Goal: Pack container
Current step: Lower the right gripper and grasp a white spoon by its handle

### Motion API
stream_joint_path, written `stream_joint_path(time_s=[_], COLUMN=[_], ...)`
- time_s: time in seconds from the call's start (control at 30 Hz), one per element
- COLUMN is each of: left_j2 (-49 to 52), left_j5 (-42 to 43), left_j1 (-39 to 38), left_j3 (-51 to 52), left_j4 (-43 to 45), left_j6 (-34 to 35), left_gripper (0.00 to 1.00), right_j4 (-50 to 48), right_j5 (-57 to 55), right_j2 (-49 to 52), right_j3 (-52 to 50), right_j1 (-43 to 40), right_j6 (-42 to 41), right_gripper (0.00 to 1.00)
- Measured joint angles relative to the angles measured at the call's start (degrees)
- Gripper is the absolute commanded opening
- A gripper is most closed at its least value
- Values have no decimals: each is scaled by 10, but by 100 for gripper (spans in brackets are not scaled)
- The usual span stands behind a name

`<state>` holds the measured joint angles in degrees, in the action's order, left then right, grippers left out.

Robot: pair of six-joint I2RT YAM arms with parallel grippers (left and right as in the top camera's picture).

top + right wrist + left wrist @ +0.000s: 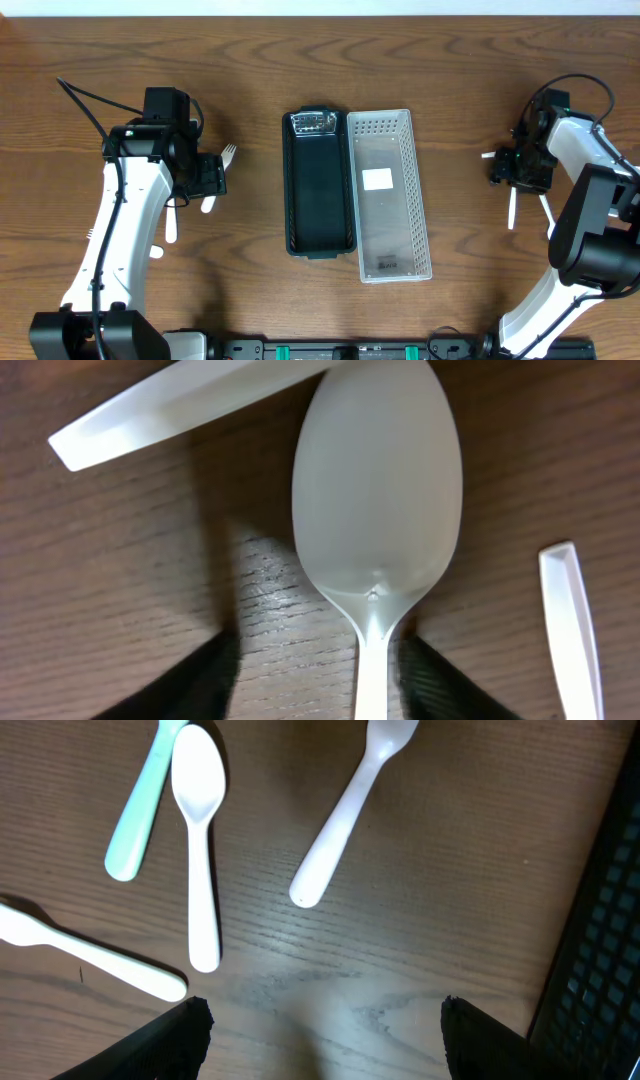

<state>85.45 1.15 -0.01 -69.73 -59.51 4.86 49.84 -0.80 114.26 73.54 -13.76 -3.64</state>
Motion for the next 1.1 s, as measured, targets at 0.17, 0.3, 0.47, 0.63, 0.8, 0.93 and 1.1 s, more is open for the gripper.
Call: stream_joint_path(time_s=[0.17,0.3,0.47,0.63,0.8,0.93,1.1], left_j2=[0,0,0,0,0,0,0], left_j5=[0,0,0,0,0,0,0], left_j1=[0,0,0,0,0,0,0], left_j3=[0,0,0,0,0,0,0], left_j4=[0,0,0,0,0,0,1], left_j6=[0,0,0,0,0,0,0], left_gripper=[77,76,76,76,76,76,76], right_j4=[-7,-8,-8,-7,-7,-7,11], right_j5=[0,-1,-1,-3,-4,-3,8], right_j2=[-7,-9,-10,-11,-11,-11,-16], right_j3=[-10,-15,-16,-17,-17,-17,-17], right_j1=[0,0,0,0,0,0,3], right_j6=[0,0,0,0,0,-1,-2], right_gripper=[33,22,15,5,1,1,1])
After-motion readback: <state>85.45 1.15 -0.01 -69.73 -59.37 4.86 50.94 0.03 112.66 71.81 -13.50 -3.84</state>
